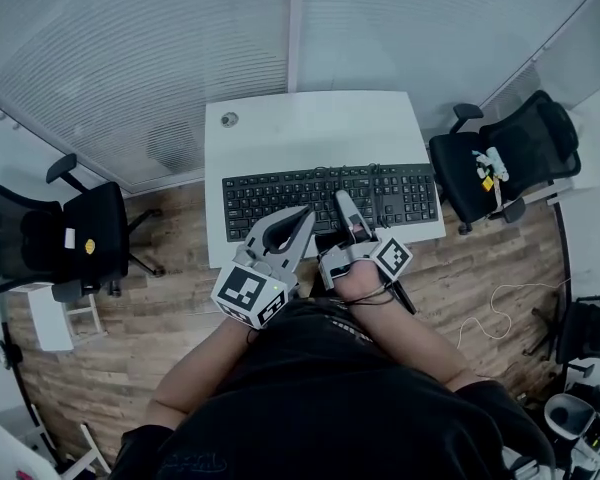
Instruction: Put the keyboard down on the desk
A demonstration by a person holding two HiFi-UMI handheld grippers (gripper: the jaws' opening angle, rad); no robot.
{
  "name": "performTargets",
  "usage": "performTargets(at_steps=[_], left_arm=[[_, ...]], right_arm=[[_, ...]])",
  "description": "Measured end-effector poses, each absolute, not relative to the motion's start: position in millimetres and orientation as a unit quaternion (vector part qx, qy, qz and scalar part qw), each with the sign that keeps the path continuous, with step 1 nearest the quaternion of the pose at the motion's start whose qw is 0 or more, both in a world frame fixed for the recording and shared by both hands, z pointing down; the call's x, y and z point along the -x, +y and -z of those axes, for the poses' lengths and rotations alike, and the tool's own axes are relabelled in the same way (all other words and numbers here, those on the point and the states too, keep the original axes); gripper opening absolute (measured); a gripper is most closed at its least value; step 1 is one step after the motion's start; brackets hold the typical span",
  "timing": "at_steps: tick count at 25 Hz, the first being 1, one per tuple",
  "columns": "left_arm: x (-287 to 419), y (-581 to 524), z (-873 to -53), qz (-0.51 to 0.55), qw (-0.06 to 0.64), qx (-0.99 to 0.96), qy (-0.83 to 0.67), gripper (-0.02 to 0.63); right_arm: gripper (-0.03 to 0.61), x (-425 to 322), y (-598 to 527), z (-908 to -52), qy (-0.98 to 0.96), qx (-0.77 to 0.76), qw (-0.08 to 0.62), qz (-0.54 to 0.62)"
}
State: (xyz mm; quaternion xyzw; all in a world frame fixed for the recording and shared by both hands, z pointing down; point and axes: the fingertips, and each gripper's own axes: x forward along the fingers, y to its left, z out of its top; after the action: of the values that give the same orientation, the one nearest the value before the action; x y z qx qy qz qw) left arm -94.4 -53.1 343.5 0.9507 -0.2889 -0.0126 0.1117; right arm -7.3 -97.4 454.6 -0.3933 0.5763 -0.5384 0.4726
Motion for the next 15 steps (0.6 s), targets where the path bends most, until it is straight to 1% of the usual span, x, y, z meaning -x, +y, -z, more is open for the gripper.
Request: performTargets(at_steps=[10, 15], left_arm=[[87, -59, -346, 0.014, 0.121, -0.949, -0.291, 0.015], [97, -83, -354, 0.014, 0.129, -0.945, -0.299, 0.015]], right_arm=[[0.104, 0, -103, -457, 0.576, 0.394, 0.467, 0.544], [0.104, 10, -125, -465, 0.576, 0.394, 0.458, 0.551]])
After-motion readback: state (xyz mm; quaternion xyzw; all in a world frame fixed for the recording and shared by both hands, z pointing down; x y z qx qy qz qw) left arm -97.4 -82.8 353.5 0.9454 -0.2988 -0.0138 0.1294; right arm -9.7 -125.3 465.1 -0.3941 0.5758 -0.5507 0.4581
